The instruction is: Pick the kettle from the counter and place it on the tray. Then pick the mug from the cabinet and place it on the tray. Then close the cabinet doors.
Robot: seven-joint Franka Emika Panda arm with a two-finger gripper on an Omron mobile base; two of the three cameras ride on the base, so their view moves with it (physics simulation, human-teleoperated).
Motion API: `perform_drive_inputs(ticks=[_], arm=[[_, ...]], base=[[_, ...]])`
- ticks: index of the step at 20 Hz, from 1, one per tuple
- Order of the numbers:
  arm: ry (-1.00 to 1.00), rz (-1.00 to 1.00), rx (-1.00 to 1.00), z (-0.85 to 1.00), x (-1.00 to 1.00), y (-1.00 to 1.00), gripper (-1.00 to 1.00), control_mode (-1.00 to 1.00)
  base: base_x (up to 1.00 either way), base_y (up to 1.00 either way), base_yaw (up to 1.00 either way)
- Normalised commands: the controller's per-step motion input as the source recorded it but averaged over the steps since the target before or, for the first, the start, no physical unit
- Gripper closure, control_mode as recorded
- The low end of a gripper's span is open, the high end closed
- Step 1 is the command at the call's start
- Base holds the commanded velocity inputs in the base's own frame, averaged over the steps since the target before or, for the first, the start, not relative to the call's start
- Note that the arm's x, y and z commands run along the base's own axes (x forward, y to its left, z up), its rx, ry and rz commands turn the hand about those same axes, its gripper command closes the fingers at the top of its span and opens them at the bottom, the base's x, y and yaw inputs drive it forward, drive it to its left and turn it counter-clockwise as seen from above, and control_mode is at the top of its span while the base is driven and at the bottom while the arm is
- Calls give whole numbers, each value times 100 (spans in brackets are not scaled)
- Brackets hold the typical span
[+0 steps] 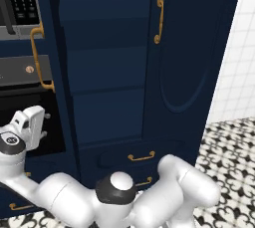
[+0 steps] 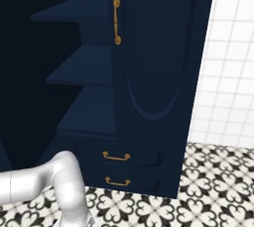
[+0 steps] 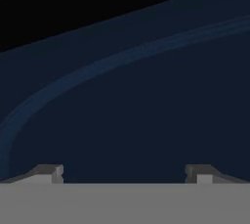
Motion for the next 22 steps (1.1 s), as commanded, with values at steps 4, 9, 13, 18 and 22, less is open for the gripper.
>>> perform_drive_inputs(ticks=[4,9,13,18,22], arm=[[-3,-1,1,0,26,-79,-100,-100],[-9,0,4,0,13,-96,-100,-100],[-10,0,6,0,11,-100,-100,-100],[-8,0,7,0,22,-100,-100,-100],[-4,0,9,0,44,-97,-100,-100]], base=[[0,0,0],[0,0,0],[0,0,0],[0,0,0],[0,0,0]])
